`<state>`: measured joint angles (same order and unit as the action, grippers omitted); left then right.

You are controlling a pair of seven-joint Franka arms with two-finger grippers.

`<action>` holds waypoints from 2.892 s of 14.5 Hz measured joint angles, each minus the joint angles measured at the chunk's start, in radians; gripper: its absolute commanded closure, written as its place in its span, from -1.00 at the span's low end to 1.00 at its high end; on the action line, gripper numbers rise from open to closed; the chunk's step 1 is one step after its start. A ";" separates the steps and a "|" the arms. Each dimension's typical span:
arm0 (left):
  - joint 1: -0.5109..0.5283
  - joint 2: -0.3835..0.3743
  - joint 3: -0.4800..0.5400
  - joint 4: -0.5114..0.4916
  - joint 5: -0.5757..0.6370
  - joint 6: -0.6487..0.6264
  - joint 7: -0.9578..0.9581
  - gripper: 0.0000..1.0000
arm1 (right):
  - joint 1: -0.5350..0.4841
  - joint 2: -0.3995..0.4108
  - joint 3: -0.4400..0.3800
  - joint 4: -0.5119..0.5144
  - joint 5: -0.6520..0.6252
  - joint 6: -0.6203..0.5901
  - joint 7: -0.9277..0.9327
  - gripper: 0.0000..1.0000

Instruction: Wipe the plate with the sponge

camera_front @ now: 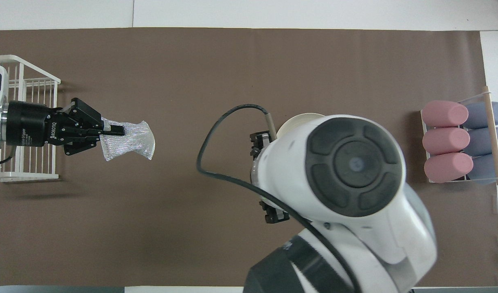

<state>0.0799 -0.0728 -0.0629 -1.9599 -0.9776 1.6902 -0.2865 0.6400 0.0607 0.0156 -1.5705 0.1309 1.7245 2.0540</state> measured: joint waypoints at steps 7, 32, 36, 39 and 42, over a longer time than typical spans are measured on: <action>-0.060 -0.133 -0.011 -0.278 -0.346 0.087 0.174 1.00 | 0.089 0.150 0.002 0.092 0.027 0.237 0.196 -1.00; -0.085 -0.180 -0.010 -0.442 -0.462 -0.015 0.486 1.00 | 0.150 0.081 0.000 -0.097 0.058 0.400 0.116 1.00; -0.086 -0.180 -0.009 -0.442 -0.462 -0.016 0.487 -1.00 | 0.150 0.081 0.000 -0.101 0.058 0.400 0.089 1.00; -0.086 -0.180 -0.007 -0.442 -0.462 -0.016 0.487 -1.00 | 0.149 0.080 0.000 -0.114 0.058 0.398 0.052 1.00; -0.086 -0.180 -0.007 -0.442 -0.462 -0.015 0.487 -1.00 | 0.132 0.078 -0.001 -0.122 0.057 0.397 0.003 1.00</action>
<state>-0.0059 -0.2527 -0.0694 -2.4019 -1.4396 1.6749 0.2004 0.7718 0.1390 0.0144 -1.6922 0.1884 2.1212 2.0574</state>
